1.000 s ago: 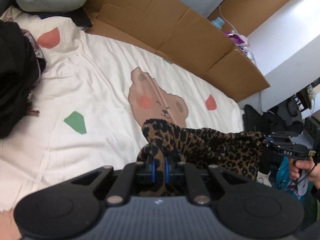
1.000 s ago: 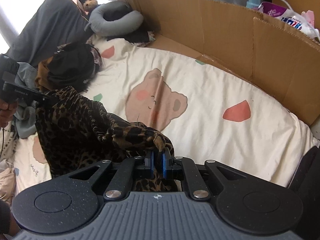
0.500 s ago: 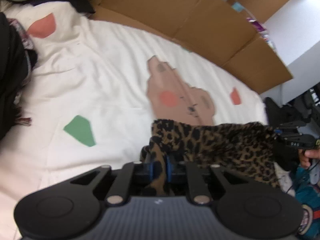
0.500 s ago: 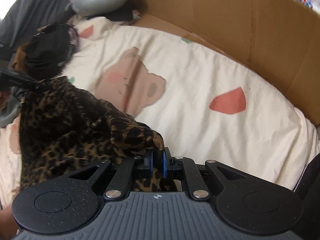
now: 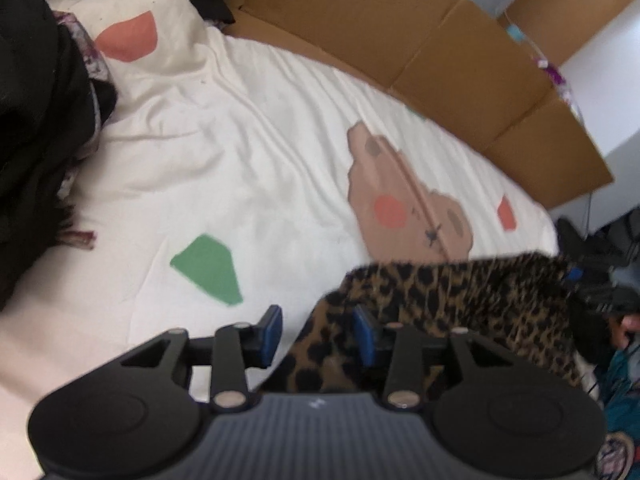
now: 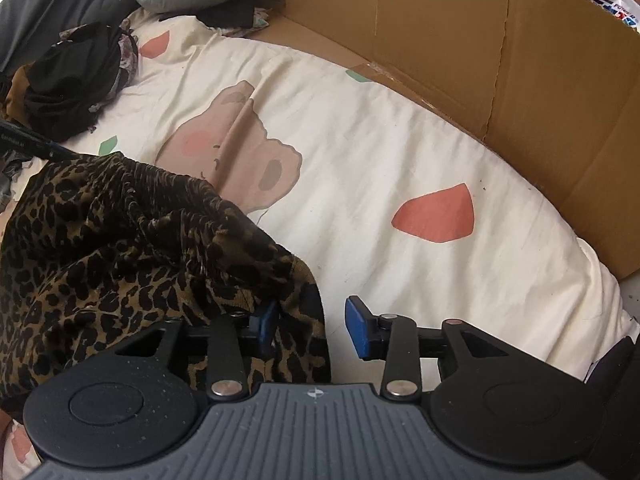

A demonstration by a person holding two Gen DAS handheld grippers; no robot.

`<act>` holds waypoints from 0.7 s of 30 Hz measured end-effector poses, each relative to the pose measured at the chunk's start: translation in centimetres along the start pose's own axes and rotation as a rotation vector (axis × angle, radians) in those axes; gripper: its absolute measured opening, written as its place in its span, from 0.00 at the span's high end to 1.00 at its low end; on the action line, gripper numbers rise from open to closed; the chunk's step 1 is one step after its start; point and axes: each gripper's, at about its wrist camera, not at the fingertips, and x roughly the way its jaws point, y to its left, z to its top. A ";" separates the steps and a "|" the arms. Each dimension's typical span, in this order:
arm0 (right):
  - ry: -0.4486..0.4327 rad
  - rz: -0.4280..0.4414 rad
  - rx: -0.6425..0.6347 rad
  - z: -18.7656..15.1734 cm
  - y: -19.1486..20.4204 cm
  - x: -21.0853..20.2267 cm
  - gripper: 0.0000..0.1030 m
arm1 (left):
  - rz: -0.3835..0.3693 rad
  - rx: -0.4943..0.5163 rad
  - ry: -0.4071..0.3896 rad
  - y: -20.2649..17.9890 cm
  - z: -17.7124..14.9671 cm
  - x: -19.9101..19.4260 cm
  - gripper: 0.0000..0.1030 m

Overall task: Fold clothes
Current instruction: 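Stretch the leopard-print garment between both tools, pulling the tools apart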

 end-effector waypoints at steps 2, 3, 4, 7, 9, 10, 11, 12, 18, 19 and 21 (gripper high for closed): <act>-0.002 0.005 -0.003 0.1 0.1 0.3 0.57 | -0.017 -0.015 -0.017 0.1 0.6 0.2 0.56; -0.005 0.009 -0.011 0.1 0.2 0.3 0.57 | -0.021 -0.017 -0.022 0.1 0.8 0.3 0.55; -0.010 0.016 -0.020 0.2 0.3 0.4 0.57 | -0.024 -0.014 -0.020 0.1 1.0 0.5 0.53; -0.017 0.038 -0.043 0.4 0.6 0.7 0.55 | -0.059 -0.013 0.002 0.2 1.1 1.7 0.50; -0.017 0.043 -0.053 0.6 0.8 1.1 0.49 | -0.068 -0.041 0.027 0.5 0.9 2.6 0.46; -0.016 0.043 -0.057 0.6 0.9 1.4 0.47 | -0.072 -0.055 0.040 0.7 0.8 3.0 0.42; -0.018 0.044 -0.061 0.6 1.0 1.6 0.47 | -0.076 -0.069 0.053 0.9 0.6 3.5 0.41; -0.021 0.046 -0.066 0.7 1.0 1.8 0.47 | -0.081 -0.082 0.065 1.1 0.5 3.9 0.40; -0.078 0.072 -0.114 1.3 1.8 1.8 0.47 | -0.120 -0.109 0.122 1.5 0.1 5.1 0.40; -0.081 0.073 -0.119 1.4 1.8 1.8 0.47 | -0.128 -0.106 0.137 1.4 0.0 5.2 0.40; -0.085 0.077 -0.118 1.5 1.7 2.1 0.47 | -0.145 -0.099 0.166 1.3 -0.3 5.4 0.41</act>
